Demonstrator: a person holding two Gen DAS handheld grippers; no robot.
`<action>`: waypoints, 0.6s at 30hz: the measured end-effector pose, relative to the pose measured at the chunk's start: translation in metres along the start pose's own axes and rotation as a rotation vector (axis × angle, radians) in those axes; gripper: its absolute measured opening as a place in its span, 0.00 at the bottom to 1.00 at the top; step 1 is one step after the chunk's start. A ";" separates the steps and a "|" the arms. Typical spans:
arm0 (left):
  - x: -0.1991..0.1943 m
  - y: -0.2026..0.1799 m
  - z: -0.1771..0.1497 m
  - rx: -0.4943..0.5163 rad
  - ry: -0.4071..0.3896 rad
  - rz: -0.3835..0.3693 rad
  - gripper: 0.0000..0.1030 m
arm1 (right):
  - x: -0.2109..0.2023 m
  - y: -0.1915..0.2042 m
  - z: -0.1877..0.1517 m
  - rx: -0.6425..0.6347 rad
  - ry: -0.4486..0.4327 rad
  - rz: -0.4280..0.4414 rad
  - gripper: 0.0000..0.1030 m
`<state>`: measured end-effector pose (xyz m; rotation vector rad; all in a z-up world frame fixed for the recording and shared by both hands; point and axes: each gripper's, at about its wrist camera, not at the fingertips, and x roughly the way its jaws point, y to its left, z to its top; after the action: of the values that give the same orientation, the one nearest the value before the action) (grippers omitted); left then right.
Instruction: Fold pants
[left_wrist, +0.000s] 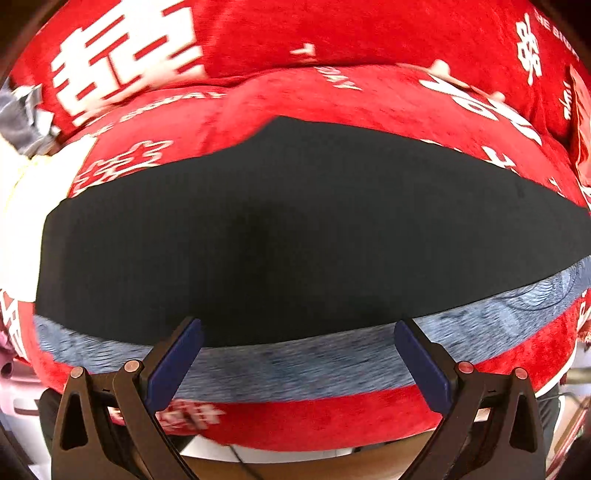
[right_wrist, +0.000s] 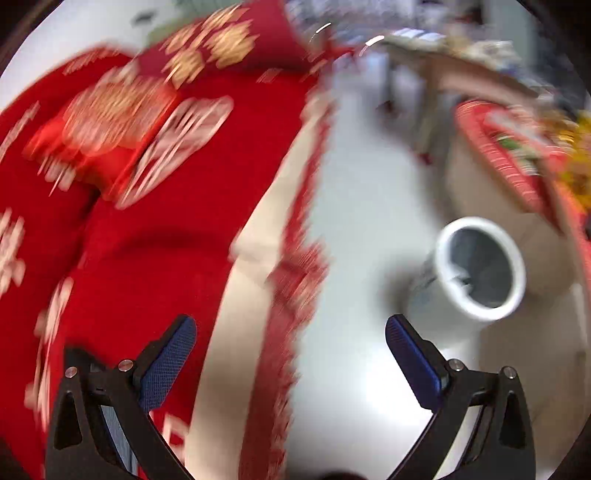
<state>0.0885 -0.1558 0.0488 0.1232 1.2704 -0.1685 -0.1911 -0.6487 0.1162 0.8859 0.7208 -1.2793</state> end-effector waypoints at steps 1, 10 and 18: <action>0.003 -0.010 0.002 0.010 0.008 -0.008 1.00 | 0.005 0.012 -0.013 -0.064 0.026 0.054 0.99; 0.019 -0.048 0.024 -0.046 0.044 -0.026 1.00 | 0.006 0.141 -0.136 -0.535 0.235 0.486 1.00; 0.022 -0.127 0.060 -0.021 0.055 -0.095 1.00 | 0.015 0.172 -0.123 -0.573 0.147 0.474 1.00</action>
<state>0.1263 -0.2922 0.0450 0.0493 1.3339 -0.2346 -0.0160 -0.5393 0.0693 0.6246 0.8704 -0.5442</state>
